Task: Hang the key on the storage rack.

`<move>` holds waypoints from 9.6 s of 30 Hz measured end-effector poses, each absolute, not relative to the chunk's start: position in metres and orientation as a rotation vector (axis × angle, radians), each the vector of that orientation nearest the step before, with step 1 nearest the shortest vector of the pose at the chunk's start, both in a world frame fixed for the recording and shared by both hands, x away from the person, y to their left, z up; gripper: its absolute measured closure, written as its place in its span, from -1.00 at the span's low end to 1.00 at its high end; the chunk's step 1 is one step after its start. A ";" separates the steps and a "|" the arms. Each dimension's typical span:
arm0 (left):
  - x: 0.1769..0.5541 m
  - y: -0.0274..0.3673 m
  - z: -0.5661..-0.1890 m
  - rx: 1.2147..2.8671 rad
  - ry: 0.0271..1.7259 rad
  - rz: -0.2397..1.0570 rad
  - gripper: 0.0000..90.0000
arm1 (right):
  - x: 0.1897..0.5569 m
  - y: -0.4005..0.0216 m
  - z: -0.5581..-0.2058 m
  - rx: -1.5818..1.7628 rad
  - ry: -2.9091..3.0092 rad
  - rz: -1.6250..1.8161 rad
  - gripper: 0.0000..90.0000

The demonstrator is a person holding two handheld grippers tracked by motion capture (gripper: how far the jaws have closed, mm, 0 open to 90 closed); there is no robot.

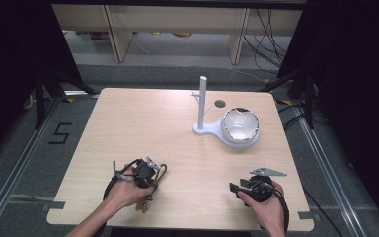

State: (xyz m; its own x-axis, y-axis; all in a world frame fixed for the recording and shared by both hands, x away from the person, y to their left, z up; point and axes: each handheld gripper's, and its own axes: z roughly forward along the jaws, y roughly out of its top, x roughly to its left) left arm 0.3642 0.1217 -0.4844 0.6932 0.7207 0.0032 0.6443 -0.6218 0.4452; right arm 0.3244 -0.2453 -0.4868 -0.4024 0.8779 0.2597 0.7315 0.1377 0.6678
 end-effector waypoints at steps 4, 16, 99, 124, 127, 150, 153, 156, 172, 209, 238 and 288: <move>0.356 0.133 -0.485 2.391 1.020 0.281 0.57 | 0.324 -0.245 -0.487 1.591 2.202 1.108 0.11; 0.341 0.160 -0.500 2.124 0.897 0.322 0.57 | 0.324 -0.246 -0.486 1.579 2.196 1.137 0.11; 0.374 0.151 -0.434 1.799 0.734 0.562 0.57 | 0.321 -0.243 -0.482 1.537 2.132 1.153 0.13; 0.391 0.134 -0.419 1.800 0.675 0.585 0.57 | 0.321 -0.242 -0.479 1.542 2.127 1.187 0.13; 0.393 0.130 -0.417 1.799 0.670 0.582 0.57 | 0.321 -0.243 -0.479 1.548 2.126 1.193 0.13; 0.407 0.118 -0.410 1.769 0.661 0.599 0.57 | 0.318 -0.243 -0.473 1.572 2.092 1.215 0.13; 0.408 0.117 -0.409 1.766 0.662 0.598 0.57 | 0.318 -0.243 -0.472 1.576 2.091 1.205 0.13; 0.409 0.117 -0.408 1.765 0.662 0.603 0.57 | 0.318 -0.243 -0.472 1.578 2.093 1.199 0.13; 0.415 0.110 -0.407 1.760 0.667 0.604 0.57 | 0.320 -0.244 -0.471 1.517 2.099 1.213 0.13; 0.433 0.101 -0.404 1.735 0.692 0.609 0.57 | 0.317 -0.241 -0.469 1.556 2.083 1.233 0.12; 0.445 0.091 -0.402 1.745 0.698 0.603 0.57 | 0.319 -0.244 -0.470 1.514 2.097 1.231 0.12; 0.484 0.070 -0.403 1.762 0.765 0.546 0.57 | 0.319 -0.244 -0.470 1.569 2.080 1.239 0.12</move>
State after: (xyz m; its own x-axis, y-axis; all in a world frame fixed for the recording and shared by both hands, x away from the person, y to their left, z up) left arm 0.4844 0.0704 -0.4031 0.6873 0.7263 -0.0080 0.2286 -0.2058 0.9515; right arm 0.3188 -0.2445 -0.4697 -0.3853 0.8805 0.2762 0.6622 0.0553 0.7473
